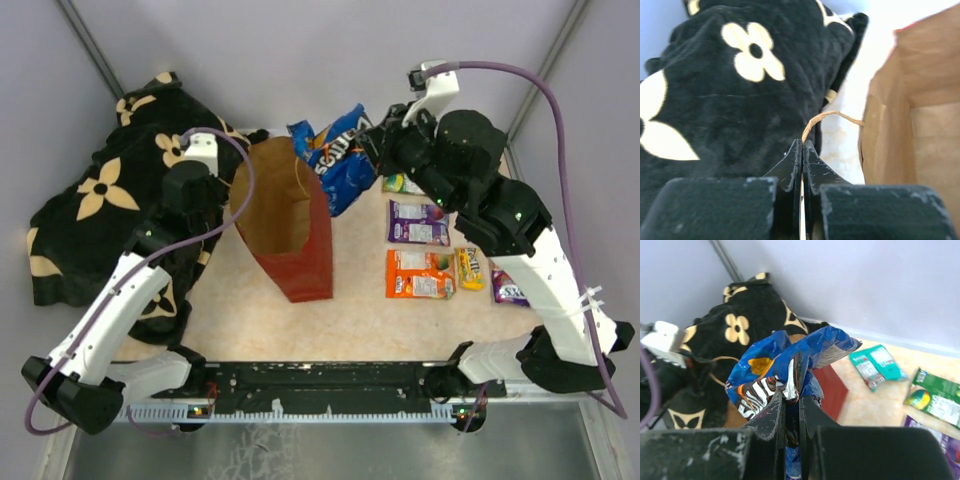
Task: Take the snacks out of the paper bag
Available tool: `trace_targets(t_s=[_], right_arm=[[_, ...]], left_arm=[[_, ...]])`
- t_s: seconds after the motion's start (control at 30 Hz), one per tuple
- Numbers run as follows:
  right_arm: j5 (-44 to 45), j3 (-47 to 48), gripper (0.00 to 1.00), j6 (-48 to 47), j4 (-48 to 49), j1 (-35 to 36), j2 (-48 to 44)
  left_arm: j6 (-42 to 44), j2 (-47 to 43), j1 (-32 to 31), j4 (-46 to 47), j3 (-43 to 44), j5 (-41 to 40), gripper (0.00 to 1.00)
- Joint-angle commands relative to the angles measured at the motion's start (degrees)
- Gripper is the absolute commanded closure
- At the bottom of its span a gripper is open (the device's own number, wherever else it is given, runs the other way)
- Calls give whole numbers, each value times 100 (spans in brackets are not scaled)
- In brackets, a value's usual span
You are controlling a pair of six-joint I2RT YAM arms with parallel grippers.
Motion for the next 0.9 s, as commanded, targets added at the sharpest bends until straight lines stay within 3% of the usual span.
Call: trace_targets(t_s=[0.0,0.27,0.37,0.53,0.73,0.77,0.8,0.87], right_arm=[[-423,-141,100,119,323,-658,-454],[-963,-1036,100,620,625,-1357,-780],[-1468,-1207,100,753,828,-1749,-916],[-1809,-1296,100,841,797,-1812,-701],[-2026,-2666,100,1281,1454,-1891,-514],[-2113,-2821,100,1365,1561,-1913,-435],[-2218,-2905,100,1442,1643,-1914,-323],[-2463,-3024,100,1588,1824,-1912,-130]], left_arm=[[246,-64,439,-53,345,-149,100],[616,167,906,-89,867,-133,100],[652,208,941,-141,797,-167,100],[805,188,1088,24,584,-219,100],[835,550,1363,-297,1199,-12,99],[807,631,1388,-395,1345,29,95],[747,717,1404,-521,1596,112,79],[612,836,1410,-800,1979,394,23]])
